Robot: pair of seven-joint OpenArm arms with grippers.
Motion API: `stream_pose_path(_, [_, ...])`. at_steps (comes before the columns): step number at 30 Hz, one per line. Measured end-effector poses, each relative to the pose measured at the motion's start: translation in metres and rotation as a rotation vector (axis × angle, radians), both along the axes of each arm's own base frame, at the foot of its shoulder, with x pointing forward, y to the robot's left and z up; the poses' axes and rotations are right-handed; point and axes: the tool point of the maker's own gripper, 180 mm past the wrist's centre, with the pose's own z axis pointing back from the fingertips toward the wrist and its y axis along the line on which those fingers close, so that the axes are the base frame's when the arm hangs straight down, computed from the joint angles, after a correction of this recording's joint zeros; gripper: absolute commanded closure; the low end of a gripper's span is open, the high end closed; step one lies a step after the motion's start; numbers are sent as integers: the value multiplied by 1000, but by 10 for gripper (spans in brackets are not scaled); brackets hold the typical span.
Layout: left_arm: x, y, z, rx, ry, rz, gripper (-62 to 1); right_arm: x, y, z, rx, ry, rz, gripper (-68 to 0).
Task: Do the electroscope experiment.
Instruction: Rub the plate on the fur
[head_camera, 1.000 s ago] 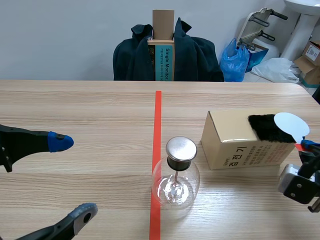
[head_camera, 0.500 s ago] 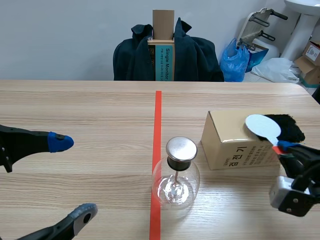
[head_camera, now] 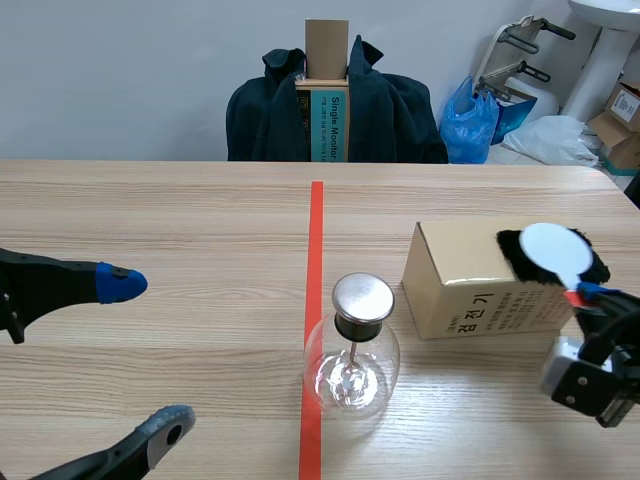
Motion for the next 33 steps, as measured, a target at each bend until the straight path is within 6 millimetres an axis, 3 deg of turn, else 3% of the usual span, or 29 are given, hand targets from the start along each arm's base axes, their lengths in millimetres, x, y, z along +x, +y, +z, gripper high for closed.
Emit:
stream_pose_path(2, [0, 0, 0, 2, 0, -1, -623, 0, -6, 2, -7, -2, -11, -8])
stream_pose_path(5, [0, 0, 0, 3, 0, -1, -623, -8, 25, 5, 16, -7, 179, -8])
stream_pose_path(7, [0, 0, 0, 3, 0, -1, -623, -8, 35, 3, 27, -4, 206, -8])
stream_pose_path(12, [0, 0, 0, 2, 0, -1, -623, 1, -4, 0, 1, -3, -34, -8])
stream_pose_path(17, [2, 1, 0, 6, -7, 11, -623, -10, 36, 4, 26, -9, 225, -8])
stream_pose_path(19, [2, 1, 0, 7, -8, 13, -623, -5, 28, 1, 22, -4, 148, -8])
stream_pose_path(22, [3, 2, 0, 9, -11, 19, -623, 1, -4, -1, -6, -2, -36, -8])
stream_pose_path(24, [3, 2, 0, 9, -11, 19, -623, -1, 1, 2, -7, -4, 26, -8])
stream_pose_path(26, [3, 2, 0, 9, -11, 19, -623, -7, 22, 5, 10, -6, 172, -8])
stream_pose_path(28, [3, 2, 0, 9, -11, 19, -623, -8, 33, 4, 20, -3, 210, -8])
stream_pose_path(31, [3, 2, 0, 8, -12, 19, -623, 0, 6, -2, 12, 0, 2, -8])
stream_pose_path(33, [3, 2, 0, 9, -11, 19, -623, 0, -5, -2, 3, 1, -47, -8])
